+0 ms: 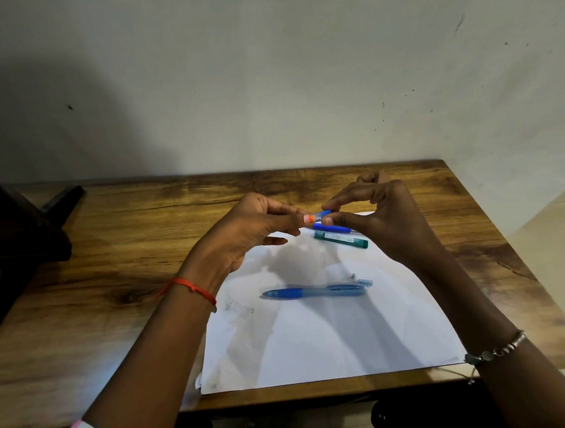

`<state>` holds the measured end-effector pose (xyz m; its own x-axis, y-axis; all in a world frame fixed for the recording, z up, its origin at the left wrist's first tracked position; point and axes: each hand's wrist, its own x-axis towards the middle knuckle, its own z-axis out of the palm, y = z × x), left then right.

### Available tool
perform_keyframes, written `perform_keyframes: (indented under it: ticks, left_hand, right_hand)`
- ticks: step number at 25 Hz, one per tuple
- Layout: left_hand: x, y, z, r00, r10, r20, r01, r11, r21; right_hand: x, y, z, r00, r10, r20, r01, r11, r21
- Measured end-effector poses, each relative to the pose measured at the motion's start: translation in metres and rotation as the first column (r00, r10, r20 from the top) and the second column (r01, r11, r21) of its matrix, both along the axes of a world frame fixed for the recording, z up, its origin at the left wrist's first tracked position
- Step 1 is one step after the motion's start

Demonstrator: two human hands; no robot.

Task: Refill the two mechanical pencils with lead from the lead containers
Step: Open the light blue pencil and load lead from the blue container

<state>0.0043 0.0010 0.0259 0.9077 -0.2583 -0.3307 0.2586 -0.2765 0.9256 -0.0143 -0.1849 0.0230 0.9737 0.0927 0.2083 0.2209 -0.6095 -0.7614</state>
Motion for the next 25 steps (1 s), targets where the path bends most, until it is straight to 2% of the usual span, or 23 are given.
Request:
perform_keyframes:
  ticks: [3, 6, 9, 12, 15, 16, 18, 20, 22, 25]
  left_hand:
    - [0.003, 0.004, 0.001, 0.999, 0.032, -0.003, -0.032, 0.999, 0.001]
    - [0.006, 0.014, 0.001, 0.99, 0.138, 0.011, -0.137, 0.989, -0.051]
    - [0.008, 0.017, 0.001, 0.984, 0.172, 0.041, -0.169, 0.983, -0.07]
    - [0.006, 0.015, 0.001, 0.993, 0.102, 0.053, -0.099, 0.994, -0.053]
    - [0.008, 0.015, 0.0, 0.997, 0.059, 0.04, -0.057, 0.997, -0.054]
    - [0.008, 0.016, 0.0, 0.998, 0.047, 0.035, -0.045, 0.997, -0.061]
    - [0.007, 0.015, -0.001, 1.0, 0.02, 0.02, -0.018, 0.996, -0.092]
    - [0.005, 0.01, -0.002, 1.0, -0.002, -0.01, 0.001, 0.991, -0.136]
    - [0.003, 0.002, -0.003, 0.999, -0.022, -0.049, 0.013, 0.985, -0.17]
    - [0.001, -0.005, -0.003, 0.996, -0.03, -0.087, 0.011, 0.978, -0.208]
  right_hand:
    - [-0.003, -0.003, 0.006, 0.998, -0.039, -0.058, 0.045, 0.992, 0.115]
    - [-0.009, -0.007, 0.01, 0.987, 0.046, -0.154, -0.015, 0.98, 0.2]
    - [-0.01, -0.001, 0.004, 0.972, 0.061, -0.228, -0.062, 0.998, 0.0]
    - [-0.008, 0.009, -0.007, 0.961, 0.099, -0.259, -0.161, 0.96, -0.231]
    - [-0.009, 0.013, -0.01, 0.951, 0.111, -0.289, -0.194, 0.942, -0.274]
    - [-0.01, 0.013, -0.01, 0.951, 0.098, -0.292, -0.164, 0.963, -0.212]
    - [-0.009, 0.009, -0.008, 0.946, 0.051, -0.319, -0.026, 0.996, 0.082]
    - [-0.007, 0.007, -0.008, 0.932, 0.022, -0.361, 0.123, 0.92, 0.373]
    - [-0.006, 0.006, -0.01, 0.924, -0.009, -0.382, 0.207, 0.852, 0.482]
    - [-0.005, 0.005, -0.009, 0.924, -0.004, -0.382, 0.227, 0.811, 0.54]
